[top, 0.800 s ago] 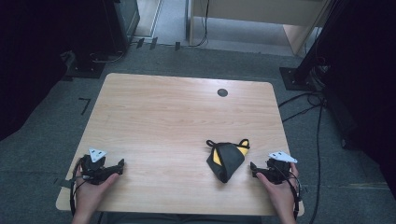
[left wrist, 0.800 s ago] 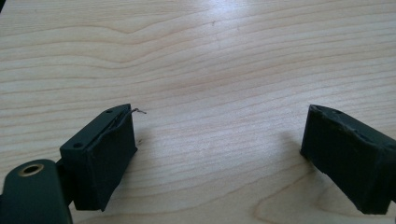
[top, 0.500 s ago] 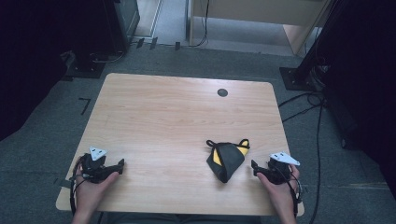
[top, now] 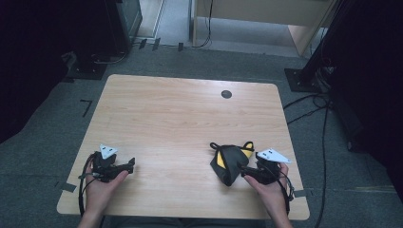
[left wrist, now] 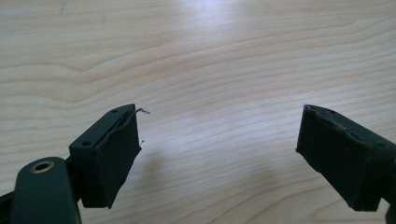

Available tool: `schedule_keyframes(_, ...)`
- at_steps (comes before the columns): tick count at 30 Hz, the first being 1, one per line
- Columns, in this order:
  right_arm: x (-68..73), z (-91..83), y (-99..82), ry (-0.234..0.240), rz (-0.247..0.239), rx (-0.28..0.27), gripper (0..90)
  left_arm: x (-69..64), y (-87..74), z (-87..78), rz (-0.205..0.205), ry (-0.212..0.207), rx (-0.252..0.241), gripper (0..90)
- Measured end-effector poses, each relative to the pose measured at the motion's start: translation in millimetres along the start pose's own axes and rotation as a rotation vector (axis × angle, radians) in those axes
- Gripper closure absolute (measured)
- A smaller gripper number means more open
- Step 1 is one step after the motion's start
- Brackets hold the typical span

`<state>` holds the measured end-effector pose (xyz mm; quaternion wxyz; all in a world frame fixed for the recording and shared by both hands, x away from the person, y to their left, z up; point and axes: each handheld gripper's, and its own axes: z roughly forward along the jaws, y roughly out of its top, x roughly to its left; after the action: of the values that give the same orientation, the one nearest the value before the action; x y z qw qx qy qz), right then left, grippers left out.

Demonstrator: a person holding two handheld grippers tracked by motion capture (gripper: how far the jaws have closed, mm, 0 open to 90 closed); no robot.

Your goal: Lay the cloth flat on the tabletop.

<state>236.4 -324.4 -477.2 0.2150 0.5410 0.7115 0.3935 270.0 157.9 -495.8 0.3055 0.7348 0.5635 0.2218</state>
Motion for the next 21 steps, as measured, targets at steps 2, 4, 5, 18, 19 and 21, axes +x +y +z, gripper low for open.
schedule_keyframes(2, 6.2, 5.8, 2.6, 0.028, -0.008, 0.015, 14.2, -5.5, 4.3, 0.0, 0.005, -0.011, -0.009, 12.9)
schedule_keyframes(4, 13.2, 11.3, 4.2, 0.027, -0.023, 0.024, 14.0, -11.3, 7.9, -0.2, 0.014, -0.022, -0.014, 13.0)
schedule_keyframes(5, 16.3, 14.6, 4.8, 0.031, -0.033, 0.031, 13.9, -13.7, 9.4, -0.1, 0.022, -0.023, -0.018, 13.0)
schedule_keyframes(18, 32.9, 42.6, 3.1, -0.029, -0.077, 0.111, 30.8, -45.9, 31.9, 3.5, 0.072, -0.082, -0.052, 13.2)
schedule_keyframes(19, 34.0, 42.9, 3.5, -0.039, -0.084, 0.105, 36.8, -47.7, 33.2, 3.8, 0.074, -0.084, -0.056, 13.2)
schedule_keyframes(21, 35.0, 42.6, 4.0, -0.056, -0.097, 0.086, 53.7, -52.7, 36.9, 4.6, 0.082, -0.094, -0.060, 13.3)
